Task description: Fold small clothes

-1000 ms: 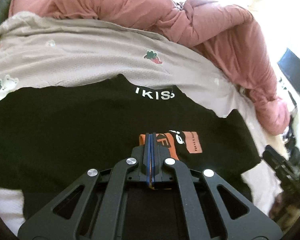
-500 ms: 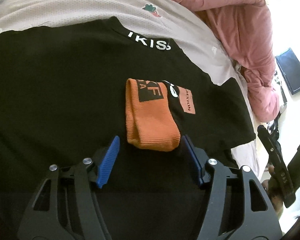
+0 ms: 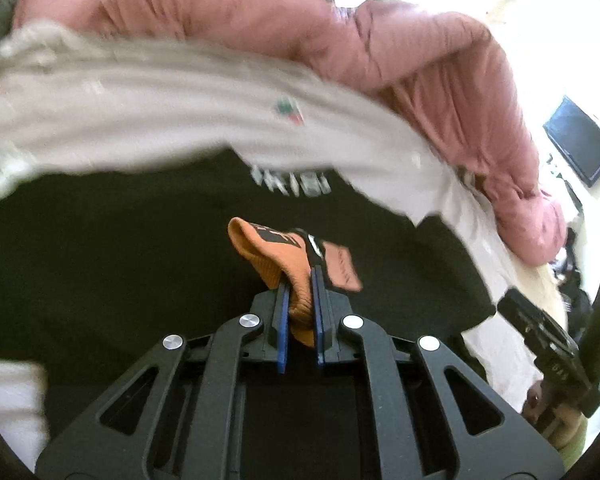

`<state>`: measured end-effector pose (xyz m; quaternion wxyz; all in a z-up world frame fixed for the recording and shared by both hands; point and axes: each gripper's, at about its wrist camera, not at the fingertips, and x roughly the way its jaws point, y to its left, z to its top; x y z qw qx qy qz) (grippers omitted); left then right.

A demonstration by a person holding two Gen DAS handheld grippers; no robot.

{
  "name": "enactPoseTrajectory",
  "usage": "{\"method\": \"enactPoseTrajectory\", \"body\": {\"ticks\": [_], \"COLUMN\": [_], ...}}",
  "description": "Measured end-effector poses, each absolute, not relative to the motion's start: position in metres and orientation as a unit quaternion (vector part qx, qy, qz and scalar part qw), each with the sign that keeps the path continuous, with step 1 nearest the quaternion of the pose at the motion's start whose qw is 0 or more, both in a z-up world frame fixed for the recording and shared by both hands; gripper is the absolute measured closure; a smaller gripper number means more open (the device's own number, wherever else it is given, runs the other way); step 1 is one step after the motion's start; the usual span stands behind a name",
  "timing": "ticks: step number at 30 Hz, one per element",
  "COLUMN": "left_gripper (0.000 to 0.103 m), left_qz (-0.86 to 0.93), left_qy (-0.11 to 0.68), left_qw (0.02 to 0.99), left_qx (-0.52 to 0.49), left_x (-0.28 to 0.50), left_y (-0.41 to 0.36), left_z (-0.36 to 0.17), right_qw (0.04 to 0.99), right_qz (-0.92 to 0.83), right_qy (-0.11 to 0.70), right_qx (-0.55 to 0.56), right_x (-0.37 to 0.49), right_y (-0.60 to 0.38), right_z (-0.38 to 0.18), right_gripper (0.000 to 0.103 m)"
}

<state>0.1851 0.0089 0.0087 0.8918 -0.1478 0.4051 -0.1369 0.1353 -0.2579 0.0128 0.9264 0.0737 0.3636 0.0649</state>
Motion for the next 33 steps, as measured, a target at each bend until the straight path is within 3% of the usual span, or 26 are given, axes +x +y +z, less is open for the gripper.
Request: {"method": "enactPoseTrajectory", "body": {"ticks": [4, 15, 18, 25, 28, 33], "left_gripper": [0.099, 0.097, 0.08, 0.079, 0.076, 0.07], "left_qz": [-0.102, -0.073, -0.062, -0.062, -0.085, -0.076], "left_qy": [0.377, 0.411, 0.39, 0.393, 0.413, 0.486], "left_qw": [0.911, 0.899, 0.909, 0.904, 0.898, 0.87], "left_qx": [-0.133, -0.13, -0.135, -0.155, -0.122, -0.029], "left_x": [0.179, 0.188, 0.185, 0.186, 0.191, 0.202], "left_y": [0.033, 0.054, 0.07, 0.077, 0.05, 0.02], "left_z": [0.03, 0.022, 0.033, 0.031, 0.018, -0.026], "right_qw": [0.923, 0.918, 0.919, 0.92, 0.92, 0.918], "right_qz": [0.07, 0.074, 0.072, 0.058, 0.061, 0.086], "right_qy": [0.372, 0.384, 0.383, 0.384, 0.387, 0.387], "right_qx": [0.074, 0.062, 0.06, 0.047, 0.036, 0.019], "right_x": [0.136, 0.142, 0.144, 0.157, 0.163, 0.169], "right_y": [-0.254, -0.241, -0.241, -0.244, -0.241, -0.223], "right_z": [0.011, 0.01, 0.01, 0.011, 0.012, 0.014], "right_gripper": [0.04, 0.04, 0.04, 0.04, 0.052, 0.057]}}
